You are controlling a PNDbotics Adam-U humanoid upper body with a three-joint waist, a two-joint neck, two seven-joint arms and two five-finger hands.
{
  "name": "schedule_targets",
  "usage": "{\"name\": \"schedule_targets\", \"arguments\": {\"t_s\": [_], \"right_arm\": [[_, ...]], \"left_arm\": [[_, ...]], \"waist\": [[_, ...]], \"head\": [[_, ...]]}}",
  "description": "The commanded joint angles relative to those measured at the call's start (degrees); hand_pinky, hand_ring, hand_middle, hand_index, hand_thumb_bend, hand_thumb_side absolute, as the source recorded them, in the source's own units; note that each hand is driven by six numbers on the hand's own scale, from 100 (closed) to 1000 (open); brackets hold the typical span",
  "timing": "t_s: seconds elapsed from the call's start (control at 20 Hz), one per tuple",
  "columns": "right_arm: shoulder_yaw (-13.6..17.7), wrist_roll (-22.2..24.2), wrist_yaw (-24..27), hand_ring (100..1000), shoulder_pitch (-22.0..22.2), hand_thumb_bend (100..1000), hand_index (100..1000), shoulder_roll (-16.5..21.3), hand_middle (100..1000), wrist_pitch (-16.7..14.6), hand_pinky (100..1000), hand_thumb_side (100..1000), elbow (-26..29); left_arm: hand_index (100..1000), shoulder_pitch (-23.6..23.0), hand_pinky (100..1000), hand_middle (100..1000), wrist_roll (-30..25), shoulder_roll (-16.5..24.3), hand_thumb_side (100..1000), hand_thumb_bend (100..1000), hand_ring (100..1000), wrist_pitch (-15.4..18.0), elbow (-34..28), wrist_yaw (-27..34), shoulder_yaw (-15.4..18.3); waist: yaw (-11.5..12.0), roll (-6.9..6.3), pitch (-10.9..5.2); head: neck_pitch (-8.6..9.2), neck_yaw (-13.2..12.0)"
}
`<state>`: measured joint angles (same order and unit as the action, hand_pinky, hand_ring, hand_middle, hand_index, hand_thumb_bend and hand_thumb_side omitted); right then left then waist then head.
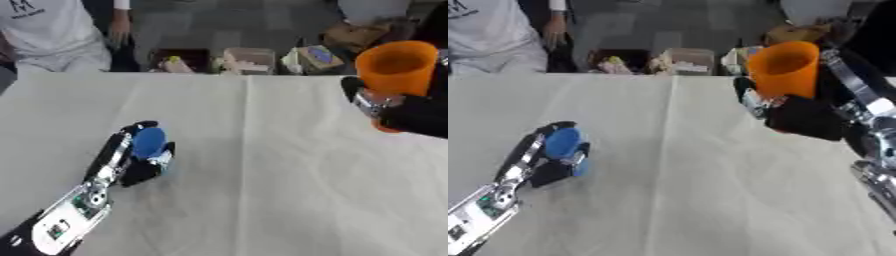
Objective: Pour the contents of one cup into another cup.
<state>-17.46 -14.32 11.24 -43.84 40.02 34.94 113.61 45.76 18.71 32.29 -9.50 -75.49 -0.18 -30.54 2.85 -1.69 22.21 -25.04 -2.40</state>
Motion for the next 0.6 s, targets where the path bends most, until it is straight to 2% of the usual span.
{"name": "schedule_targets", "arguments": {"t_s": [0.05,0.35,0.6], "right_arm": [[0.69,-0.23,0.46,483,-0.76,100,577,1.14,485,0.02,479,261,0.98],[0.66,-0.23,0.33,483,-0.67,100,577,1.23,485,0.1,479,260,0.98],[0.63,-0.12,0.29,484,-0.64,100,577,1.32,485,0.17,479,260,0.98]], "left_arm": [[859,0.67,300,683,0.43,2.22,380,100,593,-0.27,-1.88,-0.24,0.46],[844,0.75,280,665,1.07,2.84,379,100,577,-0.65,-3.44,-1.74,0.94],[827,0.87,255,636,1.61,3.22,340,100,553,-0.8,-4.58,-3.07,1.43]], "waist": [[0.13,-0.08,-1.7],[0.21,-0.28,-1.88],[0.29,-0.39,-2.06]], "head": [[0.17,0.09],[0.03,0.08],[-0.2,0.05]]}}
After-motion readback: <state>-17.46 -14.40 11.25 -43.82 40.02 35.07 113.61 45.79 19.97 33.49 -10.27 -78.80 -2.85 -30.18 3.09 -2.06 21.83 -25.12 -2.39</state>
